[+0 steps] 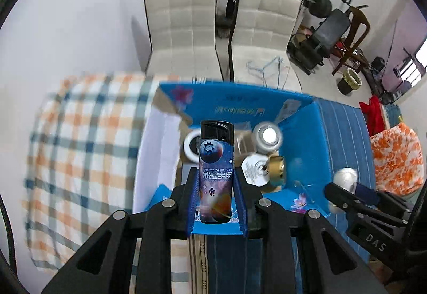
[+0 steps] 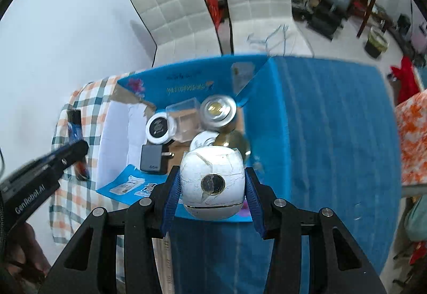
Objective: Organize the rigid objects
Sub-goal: 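Carry the spray can with the left tool while the right tool carries the white object to the box, then release the spray can with the left tool while the right tool releases the white object inside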
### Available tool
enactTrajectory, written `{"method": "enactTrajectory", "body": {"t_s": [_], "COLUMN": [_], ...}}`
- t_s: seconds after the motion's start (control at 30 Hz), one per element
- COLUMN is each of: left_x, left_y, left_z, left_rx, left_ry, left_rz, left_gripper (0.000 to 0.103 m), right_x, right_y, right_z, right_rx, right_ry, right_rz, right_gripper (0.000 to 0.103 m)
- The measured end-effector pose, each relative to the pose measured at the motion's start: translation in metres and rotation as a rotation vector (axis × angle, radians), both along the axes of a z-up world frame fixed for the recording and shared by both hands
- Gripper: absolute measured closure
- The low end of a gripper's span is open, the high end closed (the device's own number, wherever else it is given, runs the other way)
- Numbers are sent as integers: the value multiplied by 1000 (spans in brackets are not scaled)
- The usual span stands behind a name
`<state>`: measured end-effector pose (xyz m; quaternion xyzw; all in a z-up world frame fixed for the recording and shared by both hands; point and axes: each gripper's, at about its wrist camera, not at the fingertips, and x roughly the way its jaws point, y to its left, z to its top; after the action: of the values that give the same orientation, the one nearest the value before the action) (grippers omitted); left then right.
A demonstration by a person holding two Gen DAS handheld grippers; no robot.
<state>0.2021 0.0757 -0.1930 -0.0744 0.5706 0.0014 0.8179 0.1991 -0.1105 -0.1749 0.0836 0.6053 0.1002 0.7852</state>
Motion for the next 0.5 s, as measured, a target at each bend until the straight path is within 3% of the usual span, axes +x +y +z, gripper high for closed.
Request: {"method": "enactTrajectory", "body": {"t_s": [0.2, 0.4, 0.5], "left_x": [8, 14, 16], "left_y": [22, 20, 19], "left_z": [-74, -130, -144], "left_rx": [-123, -149, -155], "left_ry": [162, 266, 286], "left_rz": [35, 18, 7], "left_gripper": [80, 80, 80], "right_x": [15, 20, 20], "right_y": [22, 41, 45], "right_z": [-67, -124, -144], "right_rx": [9, -25, -39], "right_ry": [114, 197, 222], "right_rz": [-9, -1, -6], "right_gripper": [54, 54, 54]}}
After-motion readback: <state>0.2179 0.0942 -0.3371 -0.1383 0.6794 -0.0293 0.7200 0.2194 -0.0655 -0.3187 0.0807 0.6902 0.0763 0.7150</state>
